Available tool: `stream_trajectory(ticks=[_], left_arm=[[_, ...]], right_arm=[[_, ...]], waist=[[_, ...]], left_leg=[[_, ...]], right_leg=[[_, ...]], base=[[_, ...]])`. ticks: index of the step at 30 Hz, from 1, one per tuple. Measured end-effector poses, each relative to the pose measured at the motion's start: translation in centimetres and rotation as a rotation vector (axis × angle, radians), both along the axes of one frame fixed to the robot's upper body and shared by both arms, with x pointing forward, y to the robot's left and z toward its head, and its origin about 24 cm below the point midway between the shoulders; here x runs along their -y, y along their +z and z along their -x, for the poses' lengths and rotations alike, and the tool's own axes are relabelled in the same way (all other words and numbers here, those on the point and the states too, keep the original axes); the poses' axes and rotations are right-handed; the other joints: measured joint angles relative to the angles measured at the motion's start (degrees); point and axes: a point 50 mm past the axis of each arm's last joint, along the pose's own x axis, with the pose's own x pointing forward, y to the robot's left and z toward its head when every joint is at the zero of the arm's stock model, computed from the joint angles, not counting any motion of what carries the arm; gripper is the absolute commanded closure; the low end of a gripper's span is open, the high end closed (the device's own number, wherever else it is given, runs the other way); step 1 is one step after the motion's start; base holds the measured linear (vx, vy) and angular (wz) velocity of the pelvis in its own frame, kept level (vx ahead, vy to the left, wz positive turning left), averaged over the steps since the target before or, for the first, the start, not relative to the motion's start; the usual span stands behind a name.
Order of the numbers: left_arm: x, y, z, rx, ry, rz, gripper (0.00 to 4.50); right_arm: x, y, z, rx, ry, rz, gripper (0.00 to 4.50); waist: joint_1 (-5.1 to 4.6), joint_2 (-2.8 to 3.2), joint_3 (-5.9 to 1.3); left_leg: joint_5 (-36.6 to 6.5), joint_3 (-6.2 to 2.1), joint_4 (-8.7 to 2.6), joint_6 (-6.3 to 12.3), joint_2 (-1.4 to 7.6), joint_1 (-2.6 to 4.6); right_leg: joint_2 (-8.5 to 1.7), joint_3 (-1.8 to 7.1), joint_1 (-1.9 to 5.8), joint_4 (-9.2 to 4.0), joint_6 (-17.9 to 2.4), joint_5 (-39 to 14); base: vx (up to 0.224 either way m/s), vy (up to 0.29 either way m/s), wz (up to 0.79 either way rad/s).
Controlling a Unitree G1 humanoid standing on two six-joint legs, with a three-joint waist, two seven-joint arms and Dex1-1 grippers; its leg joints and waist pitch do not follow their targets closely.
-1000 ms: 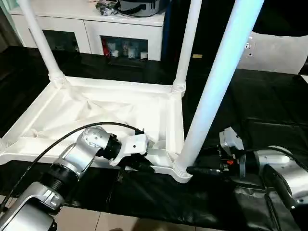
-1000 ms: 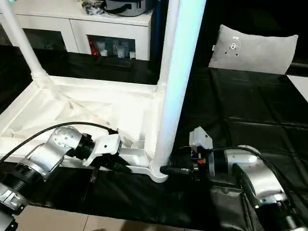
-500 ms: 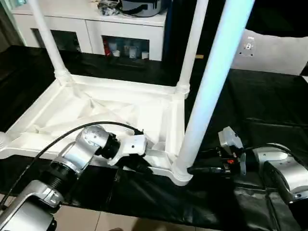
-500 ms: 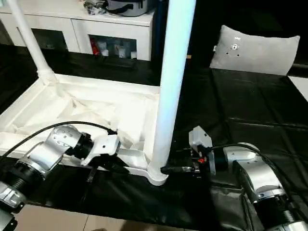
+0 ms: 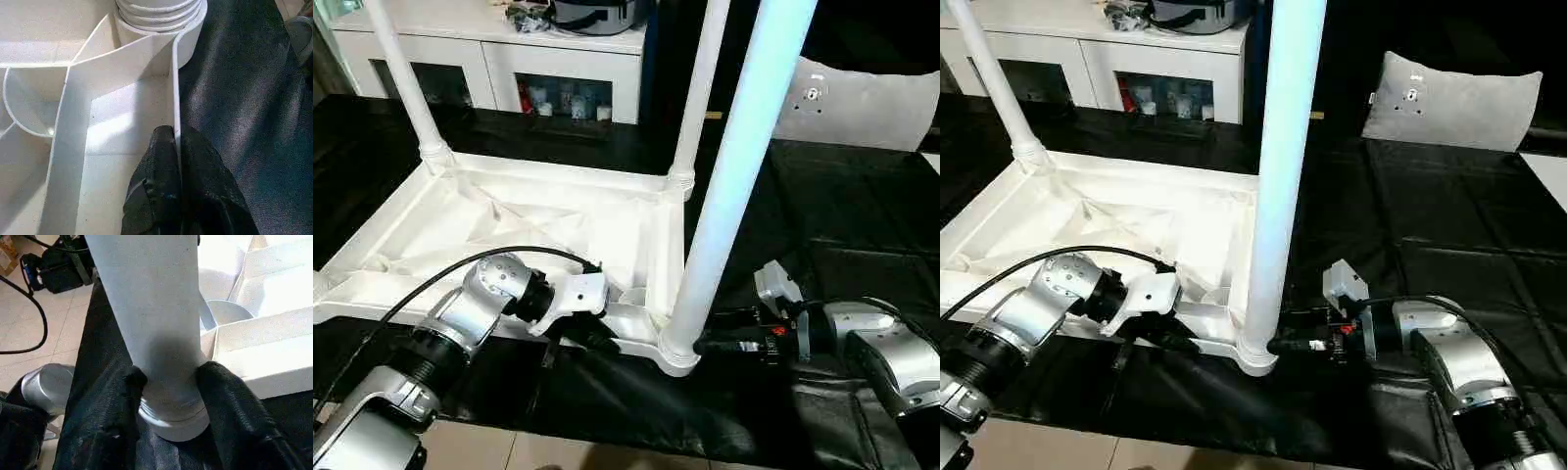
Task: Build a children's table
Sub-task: Rotate leg to tighten
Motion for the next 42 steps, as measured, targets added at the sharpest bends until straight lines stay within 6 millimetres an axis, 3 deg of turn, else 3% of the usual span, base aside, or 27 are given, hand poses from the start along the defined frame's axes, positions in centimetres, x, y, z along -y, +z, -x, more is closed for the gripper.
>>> stream_trajectory(ticks=[6, 11, 22, 30, 34, 36, 40, 42], left_arm=[[0.1, 0.0, 0.0, 0.003, -0.004, 0.002, 4.5], [0.4, 0.0, 0.0, 0.008, -0.006, 0.006, 4.5], [0.4, 0.0, 0.0, 0.008, -0.009, 0.009, 4.5], [0.5, -0.2, 0.3, -0.04, 0.06, 0.023, 4.5], [0.4, -0.2, 0.2, -0.068, 0.171, 0.03, 4.5], [0.4, -0.3, 0.0, -0.072, 0.237, 0.037, 4.5], [1.5, -0.3, -0.5, -0.068, 0.4, 0.065, 4.5], [2.5, -0.3, -0.9, -0.064, 0.477, 0.081, 4.5]], right_arm=[[-0.7, 0.2, 0.0, 0.022, 0.007, -0.015, 1.57], [-1.5, -0.1, -0.1, 0.058, 0.001, 0.002, 1.45], [-1.2, 0.1, -0.1, 0.028, 0.004, -0.005, 2.33], [-1.5, 0.1, 0.5, 0.002, -0.054, -0.018, 2.43], [-2.4, -0.4, 0.4, 0.018, -0.165, -0.037, 2.43], [-2.8, -0.5, 0.1, 0.034, -0.249, -0.04, 2.43], [-3.4, -0.8, -1.1, 0.037, -0.496, -0.065, 2.46], [-3.7, -0.8, -1.7, 0.041, -0.62, -0.067, 2.46]], waist=[[0.13, 0.01, 0.0], [0.34, 0.01, 0.01], [0.46, 0.0, 0.01], [0.34, 0.0, 0.01], [-0.44, 0.04, 0.0], [-1.45, 0.03, 0.0], [-3.21, -0.05, 0.05], [-3.58, -0.1, 0.08]], left_leg=[[0.0, 0.01, -0.01, 0.0, -0.01, -0.03], [-0.01, 0.11, -0.01, 0.0, -0.07, -0.04], [-0.01, 0.21, -0.07, 0.01, -0.11, -0.05], [-0.01, 0.27, -0.13, 0.02, -0.11, -0.02], [0.0, 0.29, -0.16, 0.0, -0.12, 0.08], [0.03, 0.32, -0.17, -0.05, -0.12, 0.16], [0.04, 0.35, -0.19, -0.07, -0.13, 0.13], [0.03, 0.36, -0.24, -0.07, -0.14, 0.14]], right_leg=[[-0.01, 0.0, -0.01, -0.04, 0.0, 0.0], [-0.16, -0.01, -0.01, -0.06, 0.0, 0.0], [-0.29, -0.06, -0.01, -0.08, 0.01, -0.01], [-0.32, -0.04, -0.02, -0.1, 0.02, -0.02], [-0.32, 0.0, 0.0, -0.06, 0.01, -0.01], [-0.43, -0.07, -0.03, -0.07, -0.01, 0.01], [-0.47, -0.05, -0.22, -0.09, -0.03, 0.03], [-0.47, -0.05, -0.24, -0.09, -0.03, 0.03]], base=[[0.0, 0.0, 0.0], [0.0, 0.0, 0.0], [0.0, 0.0, 0.0], [0.0, 0.0, 0.0], [0.0, 0.0, 0.0], [0.0, 0.0, 0.0], [0.0, 0.0, 0.0], [0.0, 0.0, 0.0]])
